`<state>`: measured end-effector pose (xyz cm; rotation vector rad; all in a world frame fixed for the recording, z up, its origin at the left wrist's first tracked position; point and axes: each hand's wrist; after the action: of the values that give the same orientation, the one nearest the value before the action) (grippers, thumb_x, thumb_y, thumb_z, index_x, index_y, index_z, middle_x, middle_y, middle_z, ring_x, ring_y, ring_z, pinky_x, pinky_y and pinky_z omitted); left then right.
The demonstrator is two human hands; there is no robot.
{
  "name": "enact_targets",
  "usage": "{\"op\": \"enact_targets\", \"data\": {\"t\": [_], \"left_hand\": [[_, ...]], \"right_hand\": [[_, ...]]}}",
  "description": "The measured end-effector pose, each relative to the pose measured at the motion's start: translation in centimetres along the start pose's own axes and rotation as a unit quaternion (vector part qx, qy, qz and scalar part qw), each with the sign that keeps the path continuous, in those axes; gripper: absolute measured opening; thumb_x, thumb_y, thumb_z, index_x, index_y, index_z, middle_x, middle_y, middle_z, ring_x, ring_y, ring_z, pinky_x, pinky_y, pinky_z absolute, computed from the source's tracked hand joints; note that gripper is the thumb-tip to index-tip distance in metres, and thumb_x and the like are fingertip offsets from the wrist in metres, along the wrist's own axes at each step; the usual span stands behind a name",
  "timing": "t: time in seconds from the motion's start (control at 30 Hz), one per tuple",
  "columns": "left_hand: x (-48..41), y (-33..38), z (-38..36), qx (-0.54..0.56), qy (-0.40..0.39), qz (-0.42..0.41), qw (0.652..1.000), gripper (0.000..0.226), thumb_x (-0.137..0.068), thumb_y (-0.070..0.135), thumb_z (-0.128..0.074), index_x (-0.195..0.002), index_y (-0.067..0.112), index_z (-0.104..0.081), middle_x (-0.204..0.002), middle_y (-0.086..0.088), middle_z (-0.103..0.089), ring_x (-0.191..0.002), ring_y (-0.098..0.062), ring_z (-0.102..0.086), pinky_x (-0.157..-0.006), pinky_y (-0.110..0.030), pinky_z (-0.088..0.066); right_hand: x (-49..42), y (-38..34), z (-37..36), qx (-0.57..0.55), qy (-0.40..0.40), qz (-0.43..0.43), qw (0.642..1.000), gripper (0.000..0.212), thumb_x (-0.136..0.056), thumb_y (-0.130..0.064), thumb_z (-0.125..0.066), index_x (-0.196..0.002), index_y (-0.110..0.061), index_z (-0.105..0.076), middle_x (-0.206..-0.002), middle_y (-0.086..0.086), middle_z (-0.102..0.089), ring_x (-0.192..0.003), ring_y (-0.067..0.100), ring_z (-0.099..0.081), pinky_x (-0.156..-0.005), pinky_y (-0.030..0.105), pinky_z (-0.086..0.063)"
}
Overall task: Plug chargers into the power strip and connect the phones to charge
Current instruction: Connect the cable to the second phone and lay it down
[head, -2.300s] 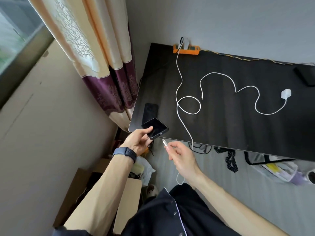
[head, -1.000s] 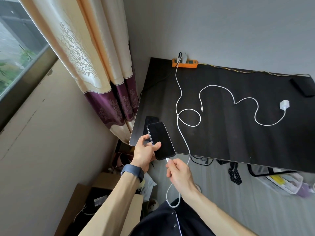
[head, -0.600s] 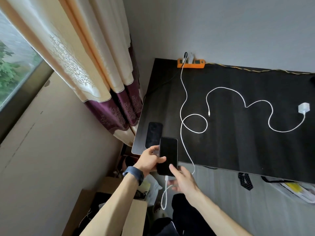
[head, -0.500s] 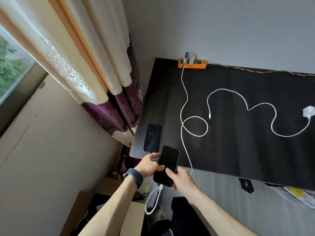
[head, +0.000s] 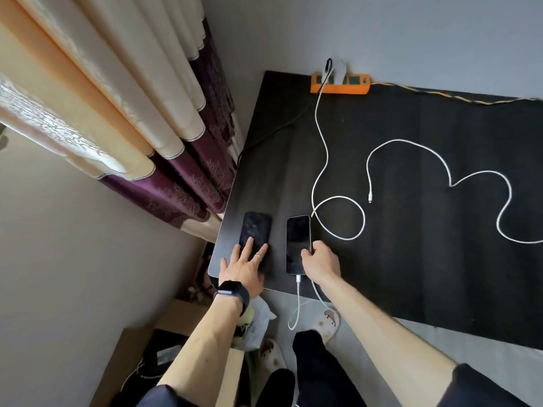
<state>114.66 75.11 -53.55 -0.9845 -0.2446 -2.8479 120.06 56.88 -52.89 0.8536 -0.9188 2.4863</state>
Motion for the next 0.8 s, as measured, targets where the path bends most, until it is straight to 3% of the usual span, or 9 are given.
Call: {"op": "enact_targets", "data": {"t": [0.13,0.37,0.5,0.53,0.63,0.7,0.8], "left_hand": [[0.2,-0.6,-0.9,-0.007,0.024,0.005,1.0,0.074,-0.098,0.034,-0.044,-0.155,0.046,0.002,-0.167,0.005,0.007,-0.153,-0.028,-0.002,-0.118,-0.056,-0.018],[-1.0,-2.1,-0.8,-0.012,0.033,-0.022,0.999,0.069,-0.1,0.024,-0.047,-0.155,0.044,-0.009,-0.167,0.003,0.0,-0.152,-0.031,-0.008,-0.122,-0.047,-0.019],[-1.1,-2.9,-1.1,-0.018,0.037,-0.033,0.999,0.07,-0.102,0.022,-0.046,-0.155,0.045,-0.007,-0.167,0.004,0.003,-0.153,-0.029,-0.004,-0.123,-0.044,-0.018],[-1.1,-3.0,-1.2,-0.019,0.038,-0.034,0.999,0.07,-0.102,0.021,-0.045,-0.155,0.045,-0.007,-0.167,0.004,0.004,-0.154,-0.028,-0.003,-0.123,-0.044,-0.018],[-1.0,-3.0,-1.3,-0.014,0.036,-0.035,0.999,0.072,-0.102,0.016,-0.044,-0.155,0.044,-0.005,-0.167,0.003,0.006,-0.154,-0.029,-0.001,-0.123,-0.046,-0.018],[-0.9,-2.7,-1.3,-0.012,0.031,-0.032,0.999,0.074,-0.101,0.014,-0.044,-0.156,0.043,-0.004,-0.167,0.002,0.007,-0.153,-0.031,0.0,-0.122,-0.049,-0.019],[-0.6,-2.0,-1.3,-0.029,0.039,-0.024,0.998,0.077,-0.098,0.019,-0.045,-0.156,0.042,-0.001,-0.167,-0.002,0.004,-0.152,-0.036,-0.002,-0.121,-0.052,-0.018]], "right_hand": [[0.0,-0.8,0.0,-0.003,0.019,-0.009,1.0,0.018,-0.099,-0.028,-0.052,-0.095,-0.011,-0.053,-0.111,0.015,-0.067,-0.104,0.038,-0.063,-0.081,0.038,-0.049],[-0.6,-0.6,0.0,0.01,-0.046,-0.021,0.999,0.028,-0.094,-0.037,-0.059,-0.088,-0.011,-0.055,-0.104,0.016,-0.072,-0.094,0.037,-0.071,-0.087,0.041,-0.057],[-0.7,-0.6,-0.5,0.039,-0.065,-0.015,0.997,0.032,-0.09,-0.042,-0.062,-0.085,-0.011,-0.06,-0.09,0.009,-0.074,-0.071,0.022,-0.07,-0.06,0.027,-0.051],[-0.7,-0.6,-0.7,0.049,-0.071,-0.012,0.996,0.032,-0.089,-0.043,-0.061,-0.085,-0.011,-0.061,-0.088,0.009,-0.075,-0.071,0.022,-0.07,-0.06,0.027,-0.051],[-0.8,-0.8,-1.2,0.092,-0.079,0.009,0.993,0.033,-0.089,-0.041,-0.059,-0.086,-0.009,-0.065,-0.09,0.013,-0.077,-0.093,0.03,-0.07,-0.08,0.033,-0.056],[-0.8,-1.0,-1.1,0.125,-0.073,0.024,0.989,0.03,-0.088,-0.041,-0.058,-0.086,-0.012,-0.064,-0.097,0.014,-0.076,-0.1,0.033,-0.069,-0.083,0.033,-0.055],[-0.9,-0.9,-0.7,0.194,-0.037,0.06,0.978,0.043,-0.09,-0.046,-0.061,-0.113,-0.01,-0.061,-0.114,0.015,-0.07,-0.112,0.037,-0.064,-0.084,0.037,-0.052]]}}
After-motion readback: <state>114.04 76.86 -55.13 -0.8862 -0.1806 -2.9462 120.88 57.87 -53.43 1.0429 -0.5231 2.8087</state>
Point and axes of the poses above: each hand's wrist, its own x-axis away from the middle knuckle, its own z-axis out of the back of the hand, y = z × x
